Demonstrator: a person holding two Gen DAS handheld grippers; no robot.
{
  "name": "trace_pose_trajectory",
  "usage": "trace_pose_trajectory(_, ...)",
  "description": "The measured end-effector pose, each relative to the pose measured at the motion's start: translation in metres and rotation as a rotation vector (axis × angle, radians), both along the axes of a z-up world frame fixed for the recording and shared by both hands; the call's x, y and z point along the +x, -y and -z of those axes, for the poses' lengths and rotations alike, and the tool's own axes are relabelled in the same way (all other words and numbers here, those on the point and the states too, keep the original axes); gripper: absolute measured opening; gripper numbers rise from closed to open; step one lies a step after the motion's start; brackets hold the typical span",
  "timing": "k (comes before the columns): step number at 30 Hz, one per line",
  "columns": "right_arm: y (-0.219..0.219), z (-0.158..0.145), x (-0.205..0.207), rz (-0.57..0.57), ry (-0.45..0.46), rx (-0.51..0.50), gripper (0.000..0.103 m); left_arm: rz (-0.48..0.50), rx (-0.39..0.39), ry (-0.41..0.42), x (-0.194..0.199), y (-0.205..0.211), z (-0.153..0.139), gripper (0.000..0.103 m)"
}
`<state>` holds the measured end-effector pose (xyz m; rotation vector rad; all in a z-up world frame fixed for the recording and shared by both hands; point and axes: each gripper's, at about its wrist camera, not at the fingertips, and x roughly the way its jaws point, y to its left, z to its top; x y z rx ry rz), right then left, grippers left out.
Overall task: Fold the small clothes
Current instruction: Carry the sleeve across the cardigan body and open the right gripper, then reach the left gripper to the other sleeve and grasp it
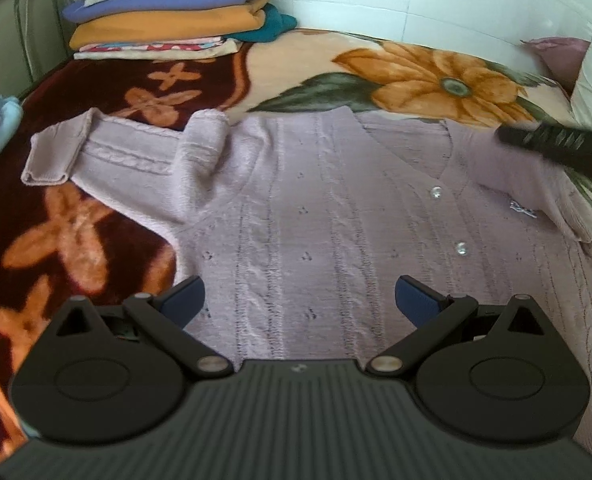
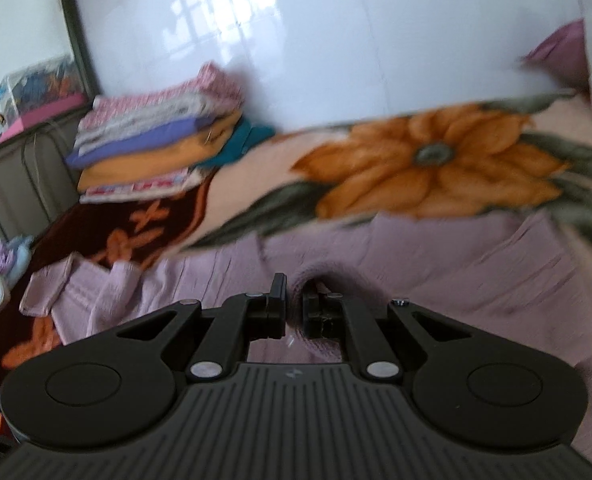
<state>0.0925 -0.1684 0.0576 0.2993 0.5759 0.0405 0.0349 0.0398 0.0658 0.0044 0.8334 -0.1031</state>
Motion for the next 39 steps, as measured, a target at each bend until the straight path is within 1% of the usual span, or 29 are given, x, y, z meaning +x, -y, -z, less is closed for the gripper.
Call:
trace_pose_trajectory(4, -0.018, 0.029, 0.009, -0.045, -0.066, 0.004, 0.009, -0.015, -0.006, -0.011, 0.001, -0.008, 0.005, 0.103)
trace_pose_trajectory(6, -0.021, 0.039, 0.012, -0.063, -0.088, 0.016, 0.017, -0.020, -0.007, -0.015, 0.002, -0.010, 0.007, 0.103)
trace_pose_trajectory(8, -0.020, 0.045, 0.011, -0.087, -0.087, 0.051, 0.035, -0.025, -0.008, -0.018, 0.002, -0.012, 0.008, 0.103)
trace_pose_trajectory(9, -0.019, 0.044, 0.011, -0.102, -0.081, 0.070, 0.040, -0.026, -0.009, -0.018, 0.003, -0.013, 0.009, 0.103)
trace_pose_trajectory(10, -0.018, 0.043, 0.010, -0.117, -0.080, 0.088, 0.050, -0.027, -0.010, -0.017, 0.003, -0.014, 0.009, 0.103)
trace_pose_trajectory(11, -0.019, 0.041, 0.008, -0.126, -0.082, 0.099, 0.054, -0.028, -0.011, -0.015, 0.003, -0.014, 0.008, 0.103)
trace_pose_trajectory(16, -0.007, 0.016, -0.015, -0.163, -0.062, 0.083, 0.060, -0.007, -0.006, 0.006, 0.004, -0.010, 0.002, 0.103)
trace_pose_trajectory(19, 0.007, -0.002, -0.035, -0.163, -0.043, 0.046, 0.061, 0.017, 0.001, 0.024, 0.004, -0.002, -0.004, 0.103)
trace_pose_trajectory(22, 0.028, -0.014, -0.052, -0.139, -0.028, 0.012, 0.063, 0.048, -0.007, 0.040, 0.005, 0.008, -0.010, 0.103)
trace_pose_trajectory(25, 0.055, -0.022, -0.067, -0.073, -0.023, -0.027, 0.063, 0.091, -0.016, 0.055, 0.006, 0.021, -0.014, 0.103)
trace_pose_trajectory(28, 0.080, -0.025, -0.077, -0.005, -0.033, -0.061, 0.064, 0.131, -0.025, 0.068, 0.008, 0.038, -0.018, 0.103)
trace_pose_trajectory(32, 0.113, -0.023, -0.088, 0.066, -0.051, -0.042, 0.064, 0.199, -0.059, 0.073, 0.014, 0.067, -0.018, 0.103)
trace_pose_trajectory(35, 0.129, -0.020, -0.094, 0.104, -0.055, -0.044, 0.064, 0.266, -0.079, 0.071, 0.018, 0.092, -0.014, 0.103)
trace_pose_trajectory(39, 0.145, -0.017, -0.098, 0.146, -0.058, -0.043, 0.064, 0.350, -0.074, 0.065, 0.023, 0.128, -0.007, 0.103)
